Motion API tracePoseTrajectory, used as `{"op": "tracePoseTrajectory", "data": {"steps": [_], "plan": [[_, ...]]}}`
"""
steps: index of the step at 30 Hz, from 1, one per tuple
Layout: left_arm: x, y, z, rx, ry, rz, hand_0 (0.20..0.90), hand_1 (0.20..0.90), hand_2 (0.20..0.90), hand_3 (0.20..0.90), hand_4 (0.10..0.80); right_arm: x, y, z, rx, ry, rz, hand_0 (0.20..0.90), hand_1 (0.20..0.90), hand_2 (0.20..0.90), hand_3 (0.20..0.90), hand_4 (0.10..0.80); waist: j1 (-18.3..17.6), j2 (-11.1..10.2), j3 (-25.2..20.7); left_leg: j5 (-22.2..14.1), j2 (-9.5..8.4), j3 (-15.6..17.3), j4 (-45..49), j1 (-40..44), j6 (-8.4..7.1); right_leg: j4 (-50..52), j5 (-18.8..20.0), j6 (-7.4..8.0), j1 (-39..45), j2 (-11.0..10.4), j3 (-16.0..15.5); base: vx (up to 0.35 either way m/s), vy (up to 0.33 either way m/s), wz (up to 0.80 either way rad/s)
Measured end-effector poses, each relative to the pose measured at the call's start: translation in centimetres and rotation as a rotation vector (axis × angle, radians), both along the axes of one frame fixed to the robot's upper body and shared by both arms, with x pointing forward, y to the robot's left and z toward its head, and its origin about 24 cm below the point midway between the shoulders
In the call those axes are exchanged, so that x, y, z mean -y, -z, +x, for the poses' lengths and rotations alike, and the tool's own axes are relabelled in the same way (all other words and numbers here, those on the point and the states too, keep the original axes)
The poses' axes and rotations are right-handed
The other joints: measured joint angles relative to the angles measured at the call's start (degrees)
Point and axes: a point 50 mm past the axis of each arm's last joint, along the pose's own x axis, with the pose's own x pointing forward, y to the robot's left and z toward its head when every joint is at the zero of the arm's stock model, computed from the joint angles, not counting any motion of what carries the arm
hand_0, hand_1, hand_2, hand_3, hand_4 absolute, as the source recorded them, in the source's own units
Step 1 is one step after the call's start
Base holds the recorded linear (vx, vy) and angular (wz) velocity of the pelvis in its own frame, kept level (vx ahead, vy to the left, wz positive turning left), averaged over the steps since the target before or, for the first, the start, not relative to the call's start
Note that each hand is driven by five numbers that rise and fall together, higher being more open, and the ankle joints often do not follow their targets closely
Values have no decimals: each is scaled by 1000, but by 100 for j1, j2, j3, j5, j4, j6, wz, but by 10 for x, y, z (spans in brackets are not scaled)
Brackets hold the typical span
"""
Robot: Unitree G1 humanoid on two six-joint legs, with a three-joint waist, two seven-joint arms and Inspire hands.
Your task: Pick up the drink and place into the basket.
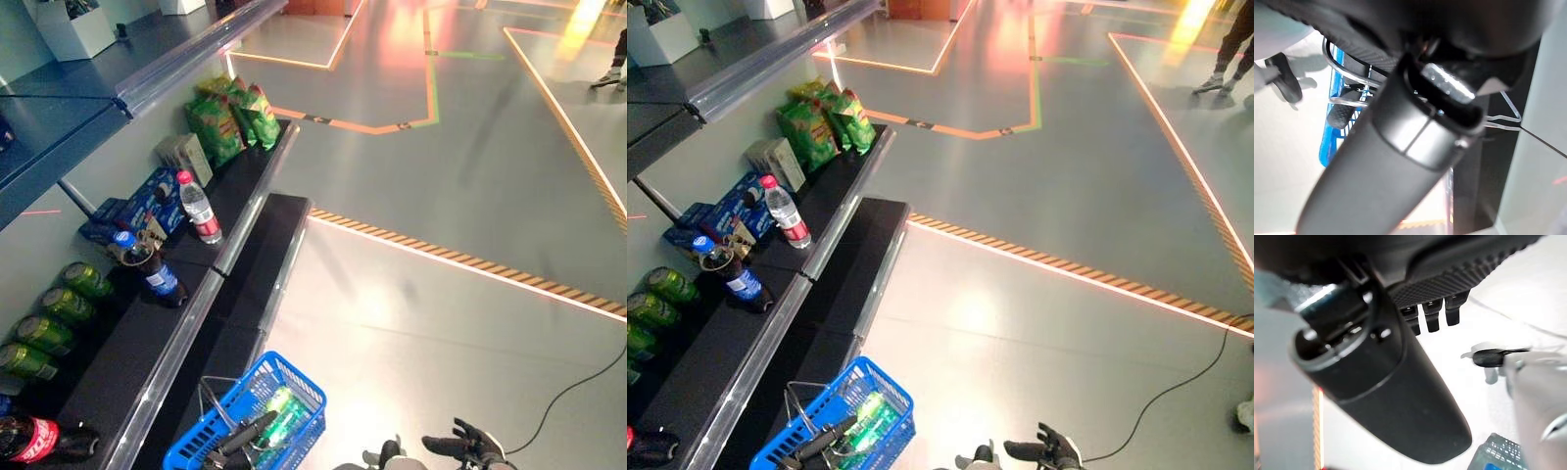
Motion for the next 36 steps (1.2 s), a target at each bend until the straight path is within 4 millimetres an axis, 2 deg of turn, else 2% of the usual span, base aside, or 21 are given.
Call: {"op": "tracePoseTrajectory", "data": {"steps": [1,4,5,6,7,9,10,11,12,13,14,17,21,24,26,27,29,31,32,34,36], "plan": [[-3,-2,6,23,-12,14,300,300,300,200,100,-3,1,1,1,-5,8,900,900,900,900,800,17,-51,-7,222,34,-114,591,-347,-174,-16,-33,-70,43,19,0,144,-165,-14],[-8,-4,7,39,-24,20,300,300,300,200,100,-5,4,-7,-28,-14,8,900,900,900,900,800,127,-196,-52,981,61,-181,1400,-755,-206,-388,-55,-291,407,31,-10,164,-86,-2],[-7,-4,8,45,-24,14,300,300,300,200,100,-3,4,-8,-34,-13,1,900,900,900,900,800,130,-187,-49,818,43,-125,1373,-834,-69,-463,-54,-316,440,36,-43,240,-20,21],[0,-3,9,54,-19,-10,300,300,300,200,100,3,2,-9,-39,-13,-19,900,900,900,900,800,139,-121,-12,563,-42,145,898,-964,231,-612,-38,-361,519,51,-108,237,13,18],[4,-1,7,50,-16,-22,300,300,300,200,100,6,1,-9,-40,-14,-28,900,900,900,900,800,147,-71,9,494,-135,374,414,-977,323,-671,-46,-349,547,78,-139,255,30,14],[7,0,2,30,-2,-34,300,300,300,200,100,8,1,-10,-45,-11,-34,900,900,900,900,800,159,3,18,505,-297,822,-598,-924,364,-732,-68,-341,617,120,-190,223,44,11],[8,1,0,21,4,-38,300,300,300,200,100,7,2,-13,-52,-8,-33,900,900,900,900,800,125,53,-12,596,-382,1054,-1156,-881,457,-729,-118,-295,672,137,-373,278,30,42],[11,2,0,14,25,-43,300,300,300,200,100,8,3,-20,-67,0,-39,900,900,900,900,800,107,162,-31,734,-410,1324,-1603,-911,608,-730,-203,-246,759,215,-513,305,27,68],[15,3,-1,4,40,-56,300,300,300,200,100,10,5,-28,-86,11,-49,900,900,900,900,800,56,339,-83,1021,-330,1667,-1860,-864,636,-730,-291,-169,868,349,-661,258,18,87],[13,4,-3,-14,39,-50,300,300,300,200,100,8,7,-36,-106,21,-47,900,900,900,900,800,-22,381,-84,995,-302,2064,-2013,-807,1359,-724,-425,-41,1022,428,-834,269,50,71],[6,3,-7,-28,35,-33,300,300,300,200,100,-1,10,-39,-112,22,-26,900,900,900,900,800,-37,271,-94,950,-389,2085,-2096,-744,1309,-723,-476,16,1037,374,-883,269,63,52],[0,4,-14,-51,11,-25,300,300,300,200,100,-9,12,-37,-114,13,-18,900,900,900,900,800,-13,23,-141,930,-671,2033,-2376,-598,1294,-689,-573,155,1096,226,-923,293,67,16],[0,4,-14,-48,6,-27,300,300,300,200,100,-11,11,-27,-99,-28,-30,900,900,900,900,800,168,-81,-137,867,-902,2045,-2551,-402,1280,-624,-705,334,1284,70,-1053,239,68,18],[3,5,-17,-59,4,-42,300,300,300,200,100,-10,8,-18,-76,-31,-36,900,900,900,900,800,302,10,-80,758,-931,2030,-2688,-123,1333,168,-1046,479,1269,-44,-1100,185,126,31],[3,5,-17,-58,6,-43,300,300,300,200,100,-6,6,-12,-69,-27,-45,900,900,900,900,800,264,93,-73,731,-885,1890,-2716,-90,1371,1163,-1246,723,998,-179,-1075,110,106,70],[3,4,-15,-52,8,-41,300,300,300,200,100,-5,6,-13,-73,-22,-51,900,900,900,900,800,239,101,-80,727,-863,1889,-2711,-88,1386,1593,-1275,769,879,-244,-1034,44,30,89],[-2,2,-12,-39,12,-30,300,300,300,200,100,-1,6,-14,-82,-6,-60,900,900,900,900,800,349,-21,-52,728,-894,1760,-2702,-26,1519,2696,-1340,873,484,-480,-625,37,-75,80],[-7,1,-13,-45,22,-15,300,300,300,200,100,0,8,-24,-116,8,-66,900,900,900,900,800,417,-173,-94,679,-1013,1293,-2698,-16,1618,3038,-1380,877,422,-612,-424,48,-205,98],[-8,1,-12,-45,25,-13,300,300,300,200,100,0,10,-29,-131,15,-70,900,900,900,900,800,452,-202,-113,678,-1034,1057,-2694,-32,1635,2947,-1467,827,466,-579,-421,102,-233,109],[-7,1,-10,-43,32,-15,300,300,300,200,100,1,10,-31,-135,26,-78,900,900,900,900,800,377,-136,-93,704,-961,530,-2692,-77,1619,2102,-1585,549,563,-241,-237,187,-188,121],[-3,2,-8,-46,54,-19,300,300,300,200,100,3,9,-32,-132,40,-82,900,900,900,900,800,263,20,-40,729,-861,-8,-2695,-60,1592,1386,-1544,350,483,-43,81,173,-200,138]]}}
